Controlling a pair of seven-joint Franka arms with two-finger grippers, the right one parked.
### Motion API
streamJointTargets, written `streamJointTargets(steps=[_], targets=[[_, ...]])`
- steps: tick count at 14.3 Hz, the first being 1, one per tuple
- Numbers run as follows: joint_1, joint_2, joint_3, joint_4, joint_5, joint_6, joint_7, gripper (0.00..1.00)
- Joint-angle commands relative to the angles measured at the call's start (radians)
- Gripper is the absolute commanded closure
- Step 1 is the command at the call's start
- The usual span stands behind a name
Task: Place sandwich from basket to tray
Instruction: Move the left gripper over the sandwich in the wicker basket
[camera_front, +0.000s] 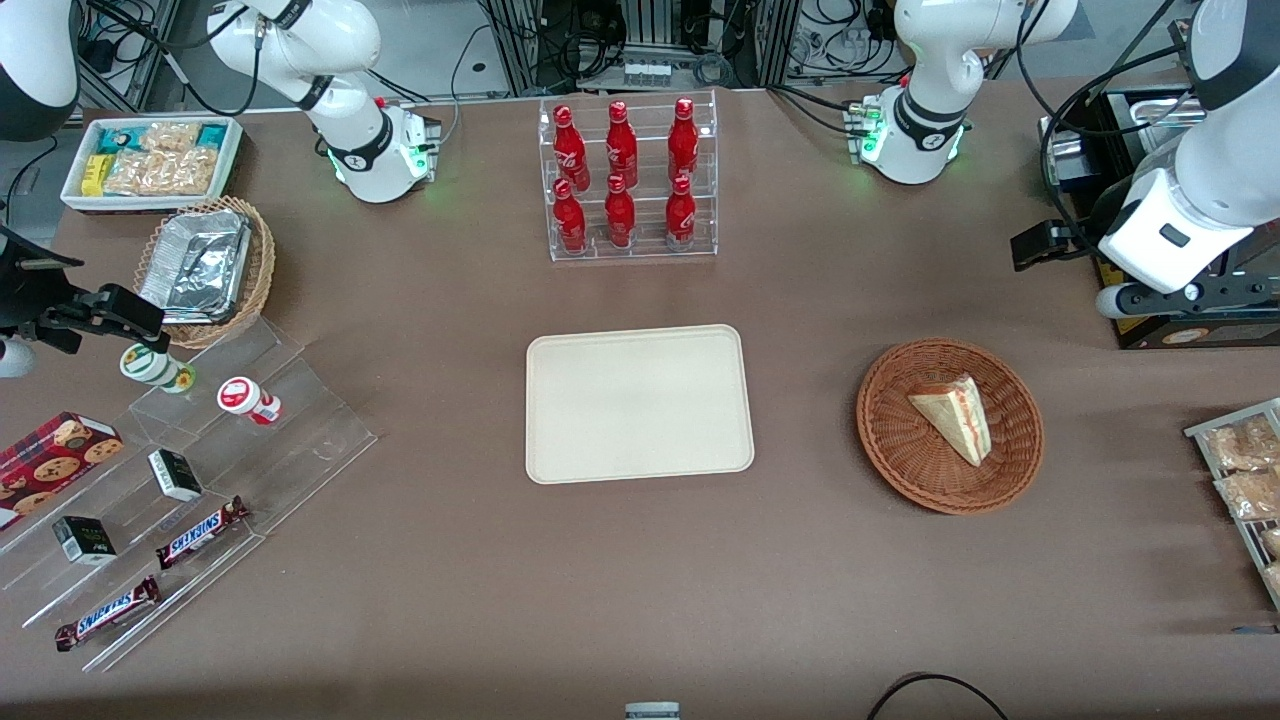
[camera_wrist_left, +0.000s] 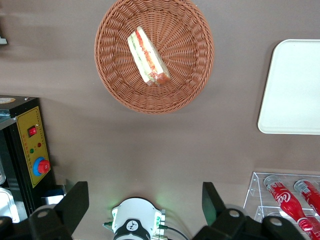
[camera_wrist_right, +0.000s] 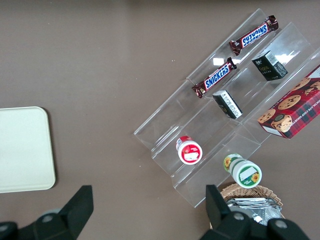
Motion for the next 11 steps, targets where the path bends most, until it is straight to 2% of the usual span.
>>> streamJointTargets(steps=[1,7,11], targets=[[-0.007,-0.002,0.015,0.019,-0.014,-0.020,0.018,0.00],[-0.007,0.004,0.015,-0.021,-0.017,0.028,0.047,0.00],[-0.007,0.004,0.015,-0.159,-0.016,0.176,0.047,0.00]])
